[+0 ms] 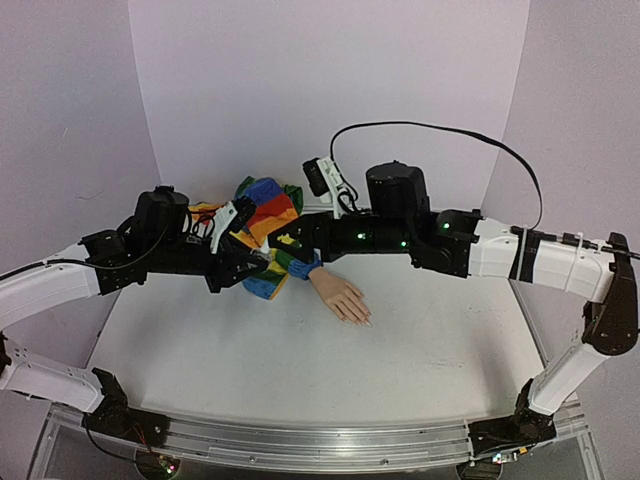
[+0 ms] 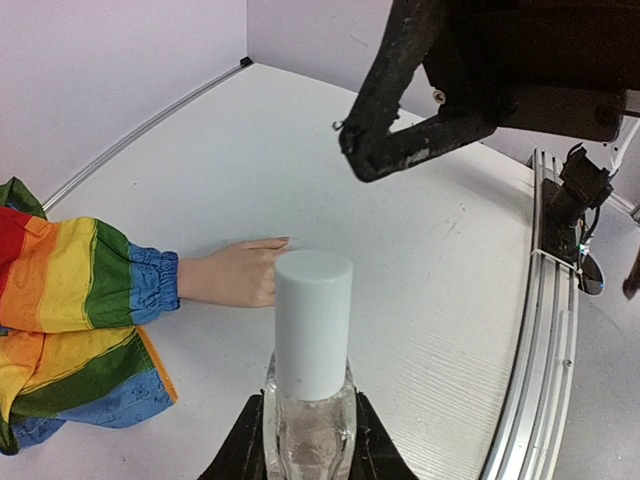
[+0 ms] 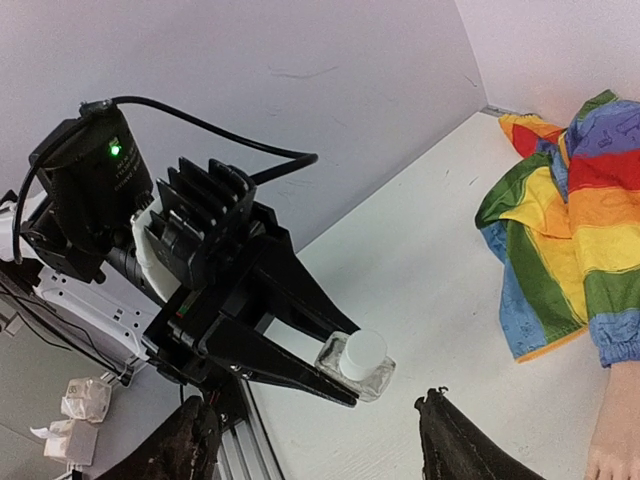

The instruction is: Paint the nails

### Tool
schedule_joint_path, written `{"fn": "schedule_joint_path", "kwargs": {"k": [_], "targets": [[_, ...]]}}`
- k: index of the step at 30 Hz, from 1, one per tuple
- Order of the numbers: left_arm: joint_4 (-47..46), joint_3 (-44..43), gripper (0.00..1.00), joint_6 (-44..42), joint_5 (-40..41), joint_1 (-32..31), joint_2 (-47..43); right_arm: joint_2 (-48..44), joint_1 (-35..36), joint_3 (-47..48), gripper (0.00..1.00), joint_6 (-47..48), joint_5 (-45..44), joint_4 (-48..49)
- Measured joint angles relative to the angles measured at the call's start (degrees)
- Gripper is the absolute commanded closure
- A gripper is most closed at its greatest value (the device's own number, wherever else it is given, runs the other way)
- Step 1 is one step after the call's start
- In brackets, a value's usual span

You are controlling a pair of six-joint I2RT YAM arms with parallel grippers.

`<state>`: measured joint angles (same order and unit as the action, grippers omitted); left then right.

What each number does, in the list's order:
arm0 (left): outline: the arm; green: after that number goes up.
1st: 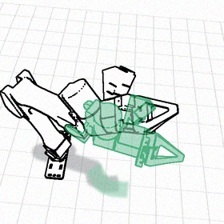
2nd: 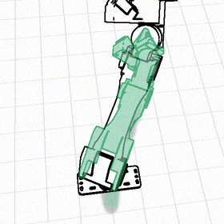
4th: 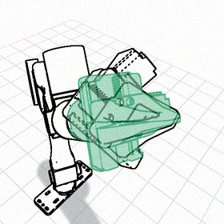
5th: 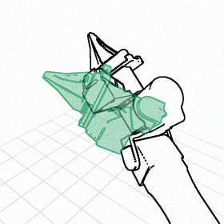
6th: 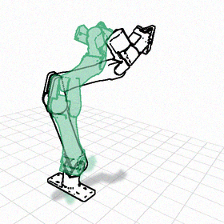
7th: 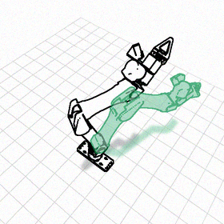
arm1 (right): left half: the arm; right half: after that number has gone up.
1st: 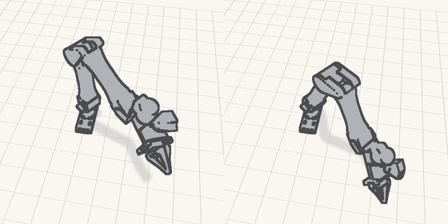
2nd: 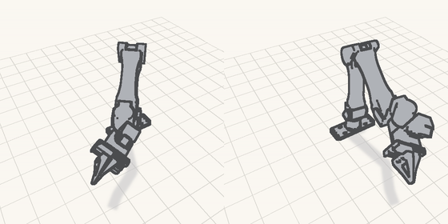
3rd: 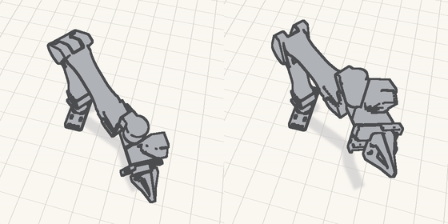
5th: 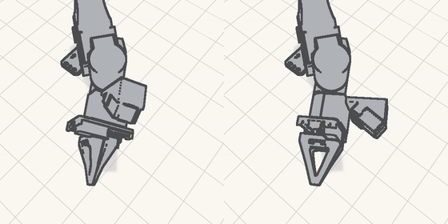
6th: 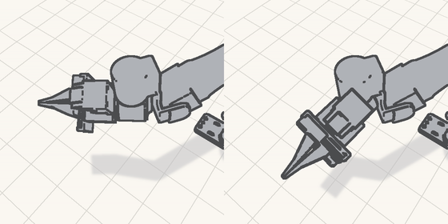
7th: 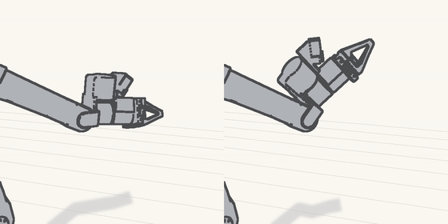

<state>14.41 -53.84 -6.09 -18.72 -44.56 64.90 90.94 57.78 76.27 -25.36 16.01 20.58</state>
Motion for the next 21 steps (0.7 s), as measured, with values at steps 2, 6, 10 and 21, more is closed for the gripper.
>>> {"fn": "schedule_joint_path", "kwargs": {"k": [2, 6, 10, 21], "targets": [[0.0, 0.0, 1.0, -0.09, -0.9, 0.0, 0.0, 1.03, 0.0, 1.4, 0.35, 0.0, 0.96, -0.76], [0.0, 0.0, 1.0, -0.15, -2.84, -0.02, 0.04, 2.49, 0.0, 2.58, 0.41, -0.02, 2.25, -2.08], [0.02, 0.0, 1.0, -0.42, -4.72, -0.09, 0.09, 3.5, -0.02, 3.37, 0.48, 0.02, 2.86, -3.23], [0.02, 0.0, 1.0, -1.92, -7.41, -0.98, 0.09, 5.88, -0.39, 5.49, 0.65, -0.15, 5.16, -3.52]]}}
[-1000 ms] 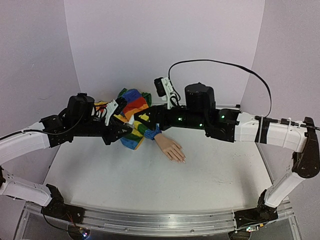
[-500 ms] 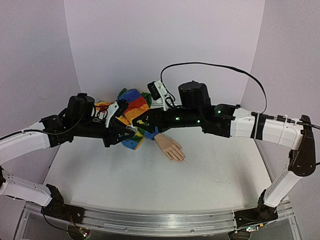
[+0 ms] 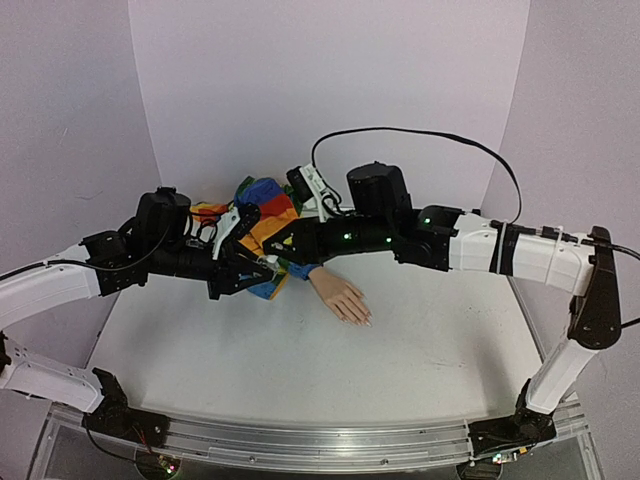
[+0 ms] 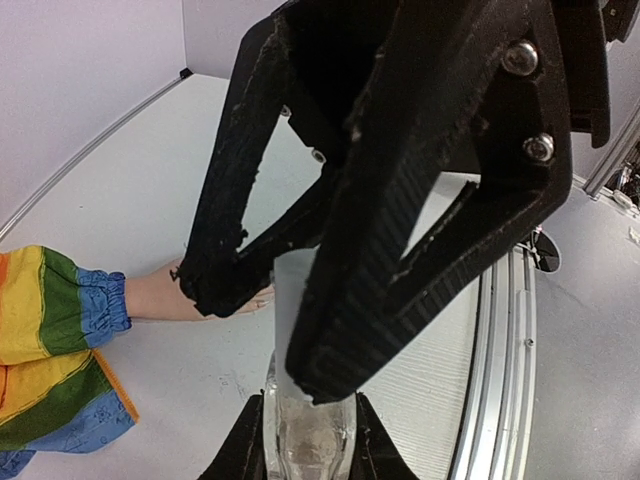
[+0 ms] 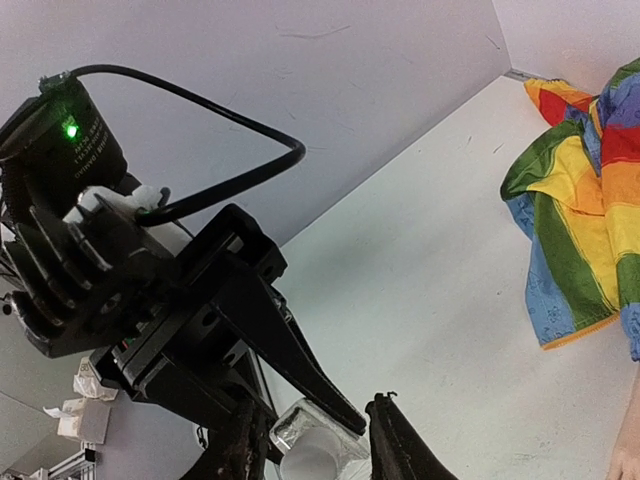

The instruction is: Paint the nails

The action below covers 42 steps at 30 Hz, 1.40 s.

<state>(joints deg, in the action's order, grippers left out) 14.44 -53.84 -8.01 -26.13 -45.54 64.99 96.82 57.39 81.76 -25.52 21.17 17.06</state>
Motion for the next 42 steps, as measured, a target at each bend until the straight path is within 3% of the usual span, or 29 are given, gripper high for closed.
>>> {"fn": "schedule_joint_path", "kwargs": {"k": [7, 9, 14, 18, 21, 30, 37, 42], "targets": [[0.0, 0.0, 1.0, -0.52, -0.28, -0.17, 0.0, 0.76, 0.0, 0.0, 0.8, 0.2, 1.68, -0.13], [0.0, 0.0, 0.96, -0.52, -0.13, -0.17, 0.0, 0.76, 0.0, 0.0, 0.84, 0.17, 2.19, -0.22], [-0.07, -0.11, 0.51, 0.79, 1.86, -0.55, 0.46, 0.74, -0.2, -0.09, 0.94, 0.28, 1.84, -0.46], [0.72, -0.2, 0.28, 2.08, 5.42, -0.48, 1.53, 0.0, -0.22, -1.77, 1.0, 0.9, -0.42, -0.48], [1.99, -0.31, 0.17, 2.49, 7.96, -0.39, 1.97, -2.12, -0.17, -5.51, 1.0, 1.6, -5.4, -0.98], [3.04, -0.52, 0.15, 3.1, 14.27, -0.39, 1.95, -5.64, -0.72, -19.3, 1.0, 1.64, -29.59, -3.34], [3.26, -0.52, 0.15, 3.13, 15.87, -0.39, 1.95, -6.36, -5.35, -31.58, 1.0, -3.5, -41.4, -5.35], [3.26, -0.52, 0.15, 3.17, 15.89, -0.37, 1.92, -13.07, -9.88, -41.13, 1.0, -9.16, -47.23, -6.25]]}}
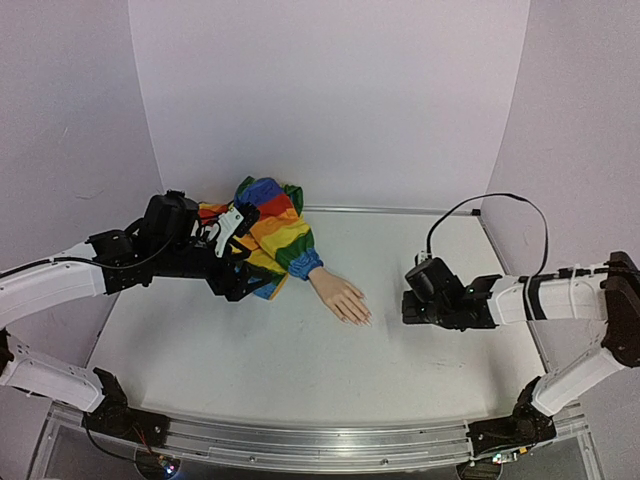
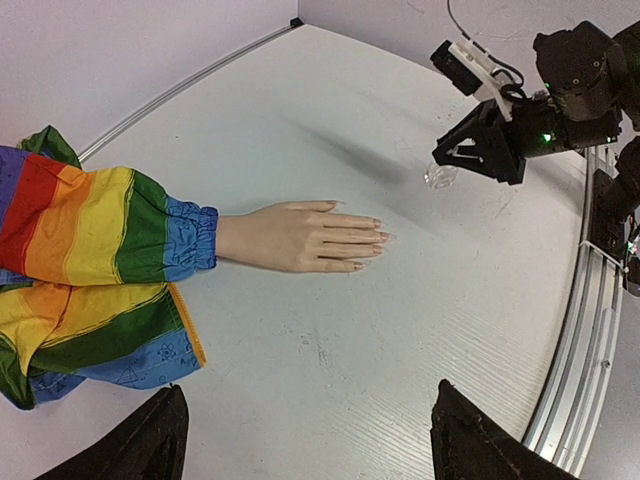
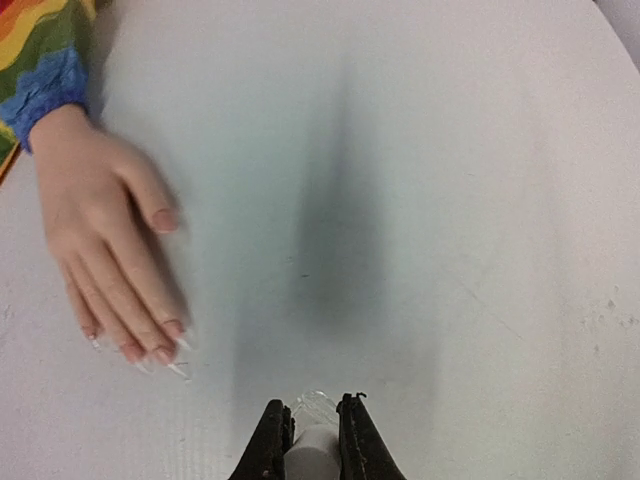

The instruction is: Paint the nails

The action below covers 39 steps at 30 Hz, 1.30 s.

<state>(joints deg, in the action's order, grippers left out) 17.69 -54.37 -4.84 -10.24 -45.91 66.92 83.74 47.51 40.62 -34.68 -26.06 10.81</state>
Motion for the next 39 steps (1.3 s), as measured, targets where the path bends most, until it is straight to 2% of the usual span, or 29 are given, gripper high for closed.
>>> {"fn": "schedule_joint_path", "kwargs": {"k": [7, 22, 26, 31, 35, 36, 39], "targets": [[0.0, -0.02, 0.16, 0.35, -0.02, -0.02, 0.0, -6.91, -4.17, -6.01, 0.99, -5.18, -4.37, -0.07], [0.0, -0.02, 0.16, 0.37, -0.02, 0.0, 0.0, -3.23, -5.11, -8.68, 0.95, -11.96, -6.16, 1.31], [0.02, -0.02, 0.16, 0.37, -0.02, 0.0, 0.02, -1.84, -5.27, -9.05, 0.82, -13.11, -6.16, 1.95], [0.02, -0.02, 0.16, 0.37, -0.02, 0.0, 0.02, -2.01, -5.49, -9.05, 0.51, -13.68, -5.79, 2.6], [0.02, -0.02, 0.16, 0.37, -0.02, -0.02, 0.0, -5.86, -5.49, -8.92, 0.36, -12.39, -5.7, 1.44], [0.02, -0.02, 0.15, 0.37, 0.0, -0.02, 0.0, -7.52, -5.51, -8.63, 0.31, -11.96, -5.84, 0.59], [0.04, -0.02, 0.14, 0.35, 0.31, 0.0, 0.02, -12.5, -5.7, -6.45, 0.07, -10.14, -6.45, -2.38]]}}
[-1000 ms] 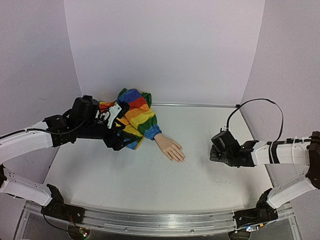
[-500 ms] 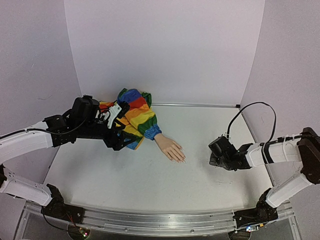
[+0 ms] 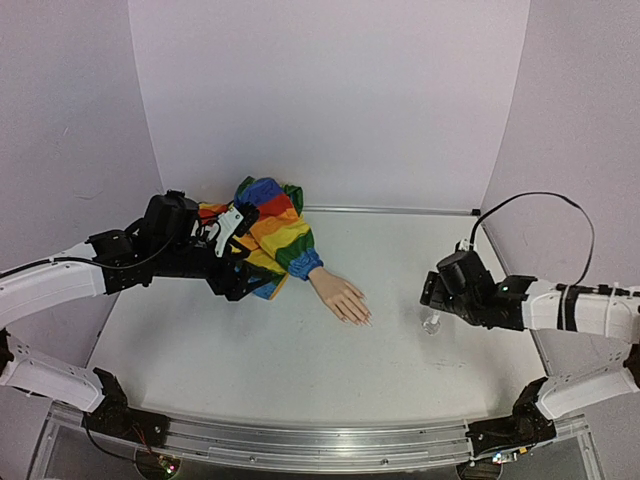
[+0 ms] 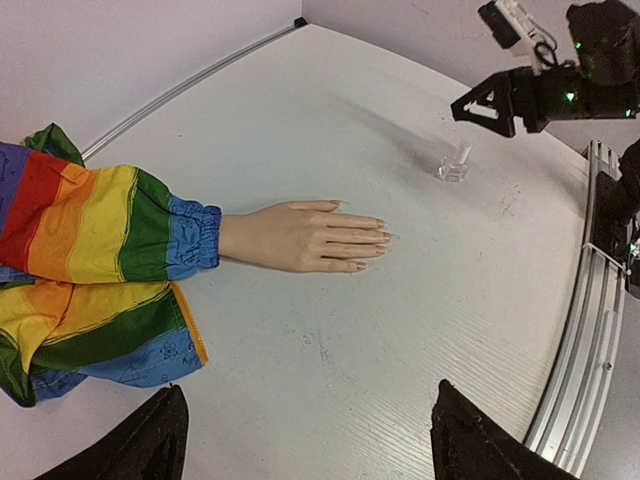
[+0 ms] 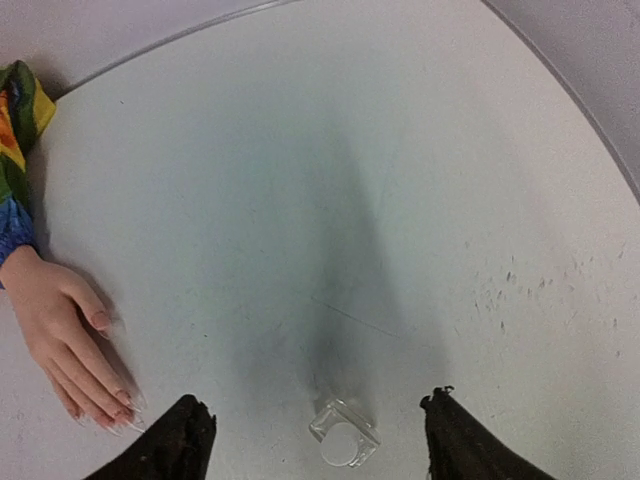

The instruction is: Paint the nails

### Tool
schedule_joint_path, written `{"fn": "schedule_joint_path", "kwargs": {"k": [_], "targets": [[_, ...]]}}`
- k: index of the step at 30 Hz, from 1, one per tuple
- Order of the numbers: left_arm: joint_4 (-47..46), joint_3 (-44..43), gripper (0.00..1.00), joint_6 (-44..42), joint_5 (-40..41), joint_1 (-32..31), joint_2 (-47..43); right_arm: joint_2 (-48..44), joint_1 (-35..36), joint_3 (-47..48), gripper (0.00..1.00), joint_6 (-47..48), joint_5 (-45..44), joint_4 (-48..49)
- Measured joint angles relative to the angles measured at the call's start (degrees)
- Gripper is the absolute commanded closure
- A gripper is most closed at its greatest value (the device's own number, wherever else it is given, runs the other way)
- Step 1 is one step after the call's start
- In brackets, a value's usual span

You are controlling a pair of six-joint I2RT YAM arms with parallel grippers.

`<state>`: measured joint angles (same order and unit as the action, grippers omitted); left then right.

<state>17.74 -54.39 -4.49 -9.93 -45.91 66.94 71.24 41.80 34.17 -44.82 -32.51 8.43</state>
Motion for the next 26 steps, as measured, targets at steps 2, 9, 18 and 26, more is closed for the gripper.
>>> {"fn": "schedule_joint_path", "kwargs": {"k": [2, 9, 18, 26], "targets": [[0.0, -0.02, 0.14, 0.02, 1.07, 0.0, -0.07, -3.72, -0.04, 2.34, 0.02, 2.29, -0.46, -1.84], [1.49, -1.99, 0.12, 1.53, 8.28, -0.02, -3.74, -17.07, -0.04, 13.44, 0.02, 16.22, -0.59, -6.29], [1.46, -11.82, 0.1, 0.87, 23.02, -0.02, -15.65, -24.28, -0.04, 29.55, 0.02, 32.13, 1.55, -7.17], [-0.35, -15.58, 0.09, -6.1, 31.21, 0.0, -20.31, -27.21, -0.04, 30.58, 0.02, 35.28, 0.61, -7.28]]}}
